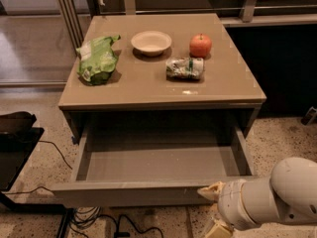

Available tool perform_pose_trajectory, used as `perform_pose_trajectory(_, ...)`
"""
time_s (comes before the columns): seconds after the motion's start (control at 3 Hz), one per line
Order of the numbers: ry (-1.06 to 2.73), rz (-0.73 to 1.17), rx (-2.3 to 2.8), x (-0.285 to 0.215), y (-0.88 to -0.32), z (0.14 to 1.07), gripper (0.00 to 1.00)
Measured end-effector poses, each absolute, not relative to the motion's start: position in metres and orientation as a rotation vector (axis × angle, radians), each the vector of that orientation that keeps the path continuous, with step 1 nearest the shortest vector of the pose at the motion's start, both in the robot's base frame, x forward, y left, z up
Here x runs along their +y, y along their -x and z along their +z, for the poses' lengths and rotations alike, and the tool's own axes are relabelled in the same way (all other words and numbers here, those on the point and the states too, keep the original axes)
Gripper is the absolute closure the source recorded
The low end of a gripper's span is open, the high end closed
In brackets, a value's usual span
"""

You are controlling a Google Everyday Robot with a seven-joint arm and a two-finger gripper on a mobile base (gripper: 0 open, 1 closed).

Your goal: Close top drawer

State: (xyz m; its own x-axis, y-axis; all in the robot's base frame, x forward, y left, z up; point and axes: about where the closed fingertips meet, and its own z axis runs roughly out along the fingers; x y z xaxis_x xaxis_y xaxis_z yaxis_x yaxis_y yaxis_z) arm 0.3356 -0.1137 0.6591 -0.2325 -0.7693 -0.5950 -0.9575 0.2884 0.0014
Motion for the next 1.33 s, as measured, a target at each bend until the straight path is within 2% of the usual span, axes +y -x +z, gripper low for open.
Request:
perform_pose_trajectory(0.33, 1.535, 0.512, 2.038, -0.105, -0.37, 0.652, 0.38)
perform_pose_trajectory(1.0, 1.526, 0.362, 2.013, -0.105, -0.461, 0.665, 0.84)
perform_pose_trajectory(1.33, 1.522, 0.347, 2.018, -0.109, -0.467, 0.665, 1.0)
